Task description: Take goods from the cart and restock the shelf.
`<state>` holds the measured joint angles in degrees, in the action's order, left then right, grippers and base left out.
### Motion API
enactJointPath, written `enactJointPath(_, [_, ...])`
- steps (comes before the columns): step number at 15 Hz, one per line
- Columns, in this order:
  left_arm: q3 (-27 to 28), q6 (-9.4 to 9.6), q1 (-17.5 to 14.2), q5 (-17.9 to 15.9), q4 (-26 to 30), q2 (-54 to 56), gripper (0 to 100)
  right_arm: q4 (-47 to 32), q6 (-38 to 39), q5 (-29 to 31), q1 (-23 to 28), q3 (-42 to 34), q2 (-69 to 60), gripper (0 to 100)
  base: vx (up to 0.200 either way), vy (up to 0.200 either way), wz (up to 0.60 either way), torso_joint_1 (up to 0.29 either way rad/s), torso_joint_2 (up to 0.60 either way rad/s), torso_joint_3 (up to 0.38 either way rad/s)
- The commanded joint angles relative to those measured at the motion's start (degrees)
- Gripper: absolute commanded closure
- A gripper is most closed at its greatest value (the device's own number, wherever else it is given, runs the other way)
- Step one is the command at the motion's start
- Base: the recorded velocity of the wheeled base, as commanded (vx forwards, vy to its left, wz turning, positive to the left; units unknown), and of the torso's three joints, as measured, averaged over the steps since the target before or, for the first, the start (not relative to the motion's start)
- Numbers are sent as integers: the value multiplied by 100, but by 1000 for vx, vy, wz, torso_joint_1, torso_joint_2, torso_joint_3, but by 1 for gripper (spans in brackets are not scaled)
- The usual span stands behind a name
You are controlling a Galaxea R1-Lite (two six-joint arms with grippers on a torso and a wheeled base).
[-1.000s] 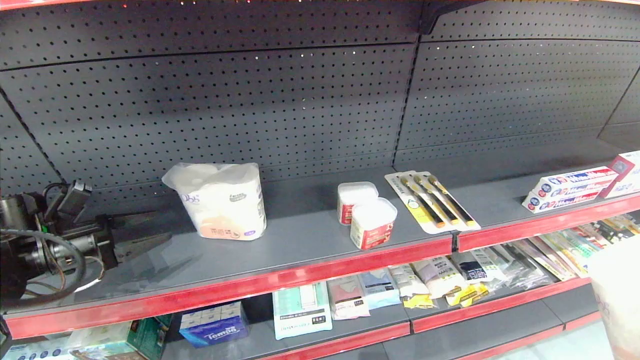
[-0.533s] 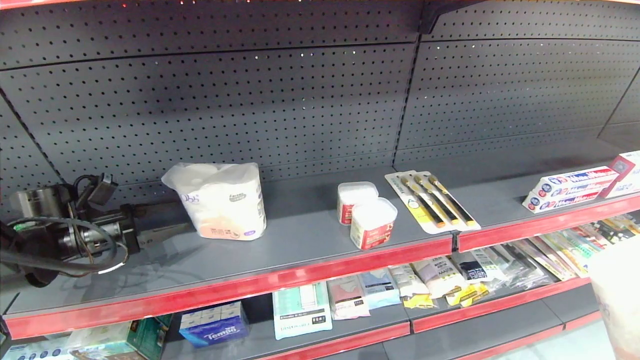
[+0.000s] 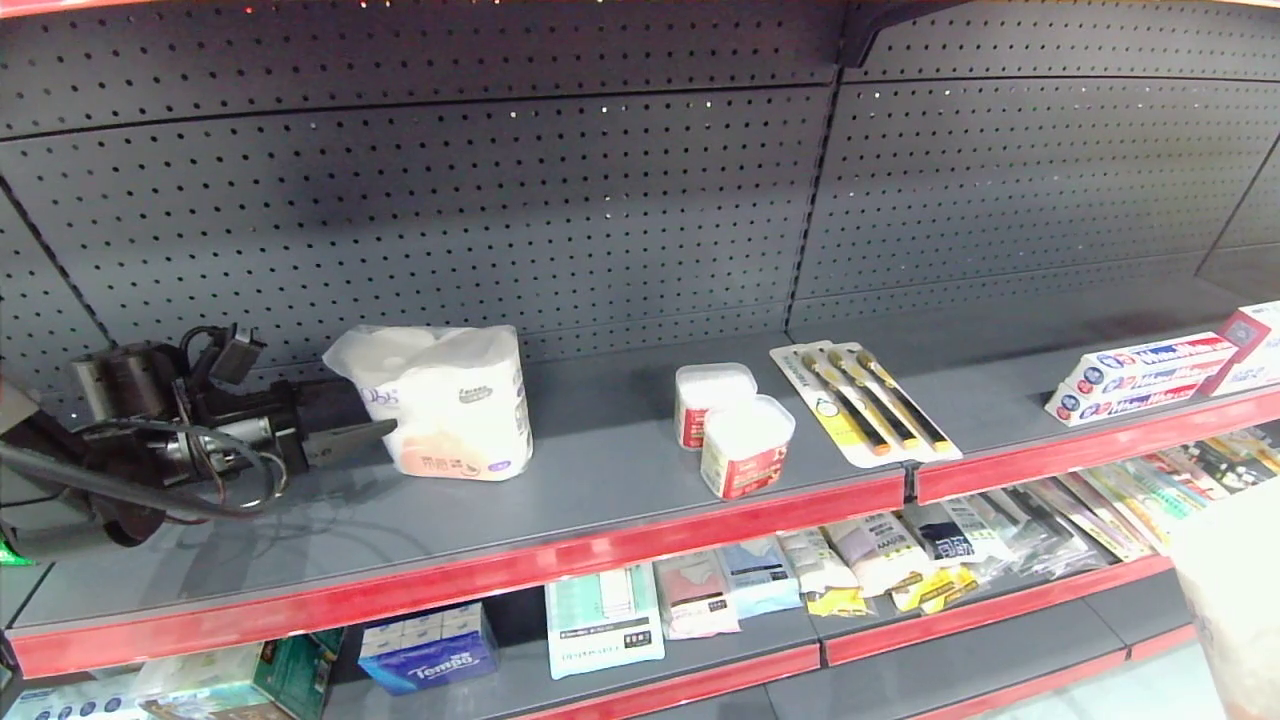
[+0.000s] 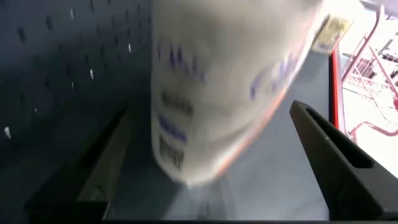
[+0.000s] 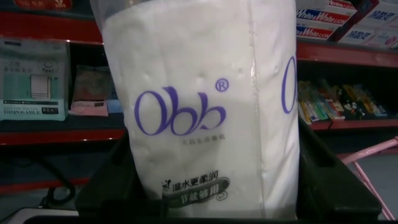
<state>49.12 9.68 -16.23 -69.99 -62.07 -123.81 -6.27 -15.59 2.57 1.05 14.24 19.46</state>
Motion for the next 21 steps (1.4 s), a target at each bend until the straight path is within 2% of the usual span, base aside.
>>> enactJointPath(1, [72, -230, 93, 11, -384, -179, 0, 3, 4, -2, 1, -35, -3, 100, 0, 0, 0, 0, 0, 0])
enactJointPath(2, [72, -318, 111, 11, -516, -214, 0, 3, 4, -2, 1, -44, -3, 100, 0, 0, 0, 0, 0, 0])
enactJointPath(4, [63, -959, 234, 20, -1369, -416, 0, 3, 4, -2, 1, -70, -3, 100, 0, 0, 0, 0, 0, 0])
enactJointPath(6, [98, -1346, 331, 3, -1896, -583, 0, 3, 4, -2, 1, -70, -3, 100, 0, 0, 0, 0, 0, 0])
enactJointPath(7, [107, -1451, 401, -6, -2133, -697, 0, 3, 4, -2, 1, -70, -3, 100, 0, 0, 0, 0, 0, 0])
enactJointPath(13, [195, -1460, 629, -15, -2230, -820, 0, 3, -32, -2, 1, -141, -65, 100, 0, 0, 0, 0, 0, 0])
enactJointPath(21, [265, -1460, 682, -6, -2221, -829, 0, 3, -76, -2, 1, -149, -109, 100, 0, 0, 0, 0, 0, 0])
